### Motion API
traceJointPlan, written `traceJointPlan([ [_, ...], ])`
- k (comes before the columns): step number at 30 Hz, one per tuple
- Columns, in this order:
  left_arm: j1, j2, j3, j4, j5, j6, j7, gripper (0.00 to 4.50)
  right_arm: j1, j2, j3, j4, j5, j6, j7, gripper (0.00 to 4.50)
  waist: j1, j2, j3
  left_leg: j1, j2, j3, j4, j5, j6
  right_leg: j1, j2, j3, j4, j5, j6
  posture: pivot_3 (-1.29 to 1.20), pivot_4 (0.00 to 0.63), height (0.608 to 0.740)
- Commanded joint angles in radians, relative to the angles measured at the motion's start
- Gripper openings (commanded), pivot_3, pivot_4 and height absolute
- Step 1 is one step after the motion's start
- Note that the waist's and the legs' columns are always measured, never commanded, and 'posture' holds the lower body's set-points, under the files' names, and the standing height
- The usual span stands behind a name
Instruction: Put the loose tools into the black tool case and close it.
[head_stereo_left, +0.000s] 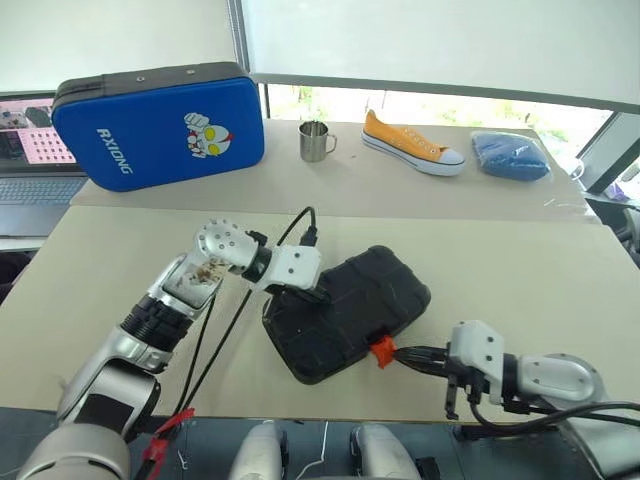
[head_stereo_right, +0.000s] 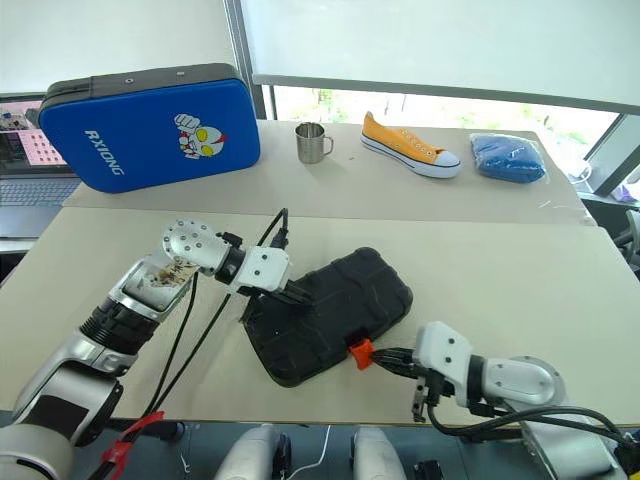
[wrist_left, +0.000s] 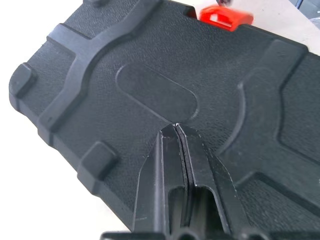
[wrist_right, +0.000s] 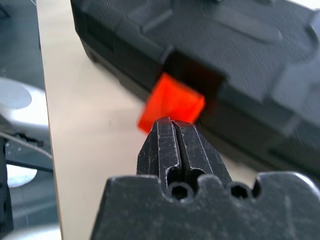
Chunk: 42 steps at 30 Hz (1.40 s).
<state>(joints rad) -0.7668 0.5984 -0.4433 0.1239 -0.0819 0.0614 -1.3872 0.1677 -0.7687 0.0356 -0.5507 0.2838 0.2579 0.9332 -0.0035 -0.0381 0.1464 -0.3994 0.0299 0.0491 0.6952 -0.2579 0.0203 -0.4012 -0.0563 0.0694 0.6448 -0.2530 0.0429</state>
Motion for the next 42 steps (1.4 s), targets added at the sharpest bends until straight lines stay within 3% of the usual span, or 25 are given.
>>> traceJointPlan([
  [1, 0.006, -0.007, -0.021, 0.041, 0.048, 0.007, 0.004, 0.06, -0.027, 0.018, 0.08, 0.026, -0.075, 0.001, -0.036, 0.0, -0.001, 0.0, 0.0, 0.0, 0.0, 0.0, 0.0, 0.0, 0.0, 0.0, 0.0, 0.0, 0.0, 0.0, 0.0, 0.0, 0.15, 0.739],
  [10, 0.002, -0.019, -0.01, 0.036, 0.047, 0.019, 0.014, 0.06, -0.067, 0.073, 0.112, 0.117, -0.128, -0.027, -0.09, 0.0, 0.001, 0.0, 0.0, -0.001, 0.0, 0.001, 0.0, 0.0, 0.0, -0.001, 0.0, 0.0, 0.001, 0.0, 0.0, 0.0, 0.15, 0.739],
  [17, 0.006, -0.042, -0.016, 0.029, 0.053, 0.028, 0.032, 0.06, -0.097, 0.108, 0.069, 0.027, 0.004, 0.079, -0.075, 0.0, 0.0, 0.0, 0.0, -0.001, 0.0, 0.0, 0.0, 0.0, 0.0, -0.002, 0.0, 0.0, 0.001, 0.0, 0.0, 0.0, 0.15, 0.739],
  [24, 0.005, -0.073, -0.017, 0.038, 0.064, 0.021, 0.049, 0.06, -0.092, 0.05, 0.067, -0.006, -0.016, 0.132, -0.066, 0.0, -0.006, 0.001, 0.0, -0.002, 0.0, -0.001, 0.0, 0.0, 0.0, -0.002, 0.001, 0.0, 0.001, 0.0, 0.0, 0.0, 0.15, 0.739],
  [32, 0.009, -0.076, -0.009, 0.042, 0.069, 0.008, 0.051, 0.06, 0.003, -0.035, -0.061, -0.123, 0.12, 0.197, -0.016, 0.0, -0.001, 0.0, 0.0, -0.002, 0.0, -0.004, 0.0, 0.0, 0.0, -0.002, 0.0, 0.0, 0.001, 0.0, 0.0, 0.0, 0.15, 0.739],
  [42, -0.001, -0.094, -0.015, 0.053, 0.072, -0.005, 0.052, 0.06, -0.094, 0.007, 0.03, -0.079, 0.07, 0.222, -0.084, 0.0, 0.001, 0.0, 0.0, -0.002, 0.0, -0.007, 0.0, 0.0, 0.0, -0.002, 0.0, 0.0, 0.001, 0.0, 0.0, 0.0, 0.15, 0.739],
])
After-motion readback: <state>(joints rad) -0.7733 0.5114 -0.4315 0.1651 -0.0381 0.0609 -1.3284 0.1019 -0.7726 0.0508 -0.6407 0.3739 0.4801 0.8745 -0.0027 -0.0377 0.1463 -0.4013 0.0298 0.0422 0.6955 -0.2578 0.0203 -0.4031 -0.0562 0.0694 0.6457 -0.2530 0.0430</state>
